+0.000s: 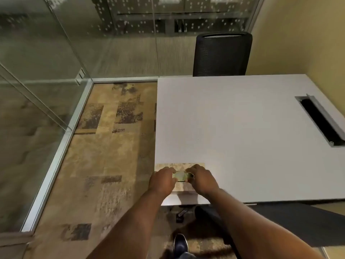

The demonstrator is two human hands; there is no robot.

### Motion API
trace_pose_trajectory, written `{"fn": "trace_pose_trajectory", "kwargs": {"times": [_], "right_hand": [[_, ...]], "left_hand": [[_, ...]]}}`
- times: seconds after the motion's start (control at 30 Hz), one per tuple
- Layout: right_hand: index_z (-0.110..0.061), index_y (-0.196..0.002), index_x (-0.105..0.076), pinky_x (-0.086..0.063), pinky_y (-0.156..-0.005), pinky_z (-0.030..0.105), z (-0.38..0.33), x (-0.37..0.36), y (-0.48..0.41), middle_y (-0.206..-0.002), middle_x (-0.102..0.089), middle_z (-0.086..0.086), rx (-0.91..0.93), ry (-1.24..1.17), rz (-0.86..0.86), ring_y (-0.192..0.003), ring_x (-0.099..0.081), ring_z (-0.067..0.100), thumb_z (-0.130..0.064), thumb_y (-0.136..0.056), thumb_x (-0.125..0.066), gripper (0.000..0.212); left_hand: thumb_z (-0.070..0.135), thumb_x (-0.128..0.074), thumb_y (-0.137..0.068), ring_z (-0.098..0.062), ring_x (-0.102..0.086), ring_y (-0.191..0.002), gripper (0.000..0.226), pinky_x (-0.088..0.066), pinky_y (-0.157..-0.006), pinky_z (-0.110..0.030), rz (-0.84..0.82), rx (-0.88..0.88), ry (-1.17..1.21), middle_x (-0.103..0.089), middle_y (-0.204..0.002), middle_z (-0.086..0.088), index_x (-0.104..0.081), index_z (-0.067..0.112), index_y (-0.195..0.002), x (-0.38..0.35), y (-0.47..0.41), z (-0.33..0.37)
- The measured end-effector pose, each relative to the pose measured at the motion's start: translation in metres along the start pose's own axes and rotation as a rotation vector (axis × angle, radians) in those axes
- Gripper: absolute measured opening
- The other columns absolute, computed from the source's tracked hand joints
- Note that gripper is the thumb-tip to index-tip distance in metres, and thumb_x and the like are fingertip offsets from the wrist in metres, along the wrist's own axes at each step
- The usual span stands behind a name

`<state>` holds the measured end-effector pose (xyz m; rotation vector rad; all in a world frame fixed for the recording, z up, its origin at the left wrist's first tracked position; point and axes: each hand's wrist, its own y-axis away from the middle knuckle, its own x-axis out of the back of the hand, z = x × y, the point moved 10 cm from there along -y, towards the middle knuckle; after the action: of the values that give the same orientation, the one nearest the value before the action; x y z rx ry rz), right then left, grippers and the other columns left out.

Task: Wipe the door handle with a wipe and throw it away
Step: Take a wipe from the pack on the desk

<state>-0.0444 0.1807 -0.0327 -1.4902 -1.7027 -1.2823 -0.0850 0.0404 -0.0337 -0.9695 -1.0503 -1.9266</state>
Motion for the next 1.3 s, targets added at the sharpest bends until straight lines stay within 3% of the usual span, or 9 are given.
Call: {"fn": "trace_pose_trajectory", "kwargs": {"times": [0.3,0.47,0.6,0.73,0.9,1.1,1.2,1.3], "right_hand": [[-0.022,-0.111,-0.072,-0.047,-0.082,0.034,0.007,-0.004,-0.015,-0.113,-0.065,0.001,-0.084,-0.070,0.043,-0.101,-0.064,0.029,-0.024,-0.096,-0.054,0.024],[-0.020,-0.106,-0.067,-0.052,-0.078,0.037,0.007,-0.008,-0.017,-0.112,-0.062,0.000,-0.077,-0.112,0.053,-0.097,-0.064,0.029,-0.027,-0.098,-0.050,0.020],[-0.024,-0.122,-0.062,-0.050,-0.081,0.034,0.003,-0.009,-0.015,-0.124,-0.062,-0.004,-0.046,-0.145,0.057,-0.106,-0.064,0.026,-0.027,-0.096,-0.055,0.027],[-0.022,-0.102,-0.064,-0.047,-0.071,0.034,-0.001,-0.008,-0.014,-0.106,-0.062,-0.002,-0.050,-0.127,0.057,-0.095,-0.064,0.028,-0.026,-0.097,-0.050,0.016],[-0.022,-0.095,-0.051,-0.045,-0.065,0.037,-0.007,-0.001,-0.013,-0.089,-0.068,0.002,-0.049,-0.263,0.066,-0.080,-0.061,0.028,-0.024,-0.095,-0.044,0.008],[-0.023,-0.098,-0.047,-0.051,-0.069,0.042,-0.023,0.022,-0.016,-0.081,-0.064,-0.004,-0.035,-0.440,0.134,-0.075,-0.062,0.021,-0.029,-0.101,-0.040,0.010],[-0.024,-0.095,-0.049,-0.050,-0.069,0.037,-0.027,0.036,-0.017,-0.082,-0.068,-0.007,-0.035,-0.510,0.193,-0.077,-0.063,0.015,-0.026,-0.101,-0.043,0.009],[-0.025,-0.093,-0.050,-0.043,-0.064,0.029,-0.032,0.050,-0.017,-0.080,-0.065,-0.009,-0.013,-0.505,0.249,-0.074,-0.061,0.008,-0.024,-0.101,-0.044,0.010]], "left_hand": [[0.035,-0.060,-0.101,-0.024,-0.064,-0.116,0.030,-0.044,-0.102,-0.039,0.031,0.088,-0.085,-0.066,-0.129,0.001,-0.065,0.022,-0.128,-0.008,-0.017,0.005],[0.021,-0.051,-0.100,-0.022,-0.064,-0.105,0.022,-0.041,-0.096,-0.040,0.061,0.102,-0.068,-0.069,-0.114,0.004,-0.071,0.027,-0.106,-0.009,-0.020,0.007],[0.024,-0.047,-0.102,-0.024,-0.065,-0.102,0.022,-0.044,-0.088,-0.036,0.078,0.087,-0.052,-0.071,-0.111,0.001,-0.068,0.024,-0.110,-0.009,-0.023,0.007],[0.022,-0.047,-0.101,-0.029,-0.066,-0.097,0.019,-0.046,-0.077,-0.036,0.040,0.065,-0.044,-0.073,-0.109,-0.004,-0.063,0.021,-0.112,-0.007,-0.025,0.007],[0.020,-0.041,-0.102,-0.038,-0.065,-0.090,0.015,-0.041,-0.065,-0.038,-0.024,0.056,-0.012,-0.070,-0.101,-0.014,-0.046,0.015,-0.115,-0.001,-0.028,0.009],[0.036,-0.032,-0.106,-0.025,-0.056,-0.070,0.019,-0.035,-0.056,-0.036,-0.025,0.027,0.132,-0.057,-0.081,-0.003,-0.037,0.018,-0.106,0.011,-0.024,0.014],[0.032,-0.033,-0.108,-0.021,-0.051,-0.061,0.015,-0.037,-0.056,-0.036,0.054,-0.026,0.184,-0.056,-0.077,-0.001,-0.036,0.019,-0.100,0.032,-0.019,0.016],[0.026,-0.037,-0.107,-0.030,-0.057,-0.071,0.011,-0.046,-0.062,-0.042,0.119,-0.067,0.233,-0.062,-0.083,-0.007,-0.039,0.018,-0.099,0.055,-0.015,0.014]]}}
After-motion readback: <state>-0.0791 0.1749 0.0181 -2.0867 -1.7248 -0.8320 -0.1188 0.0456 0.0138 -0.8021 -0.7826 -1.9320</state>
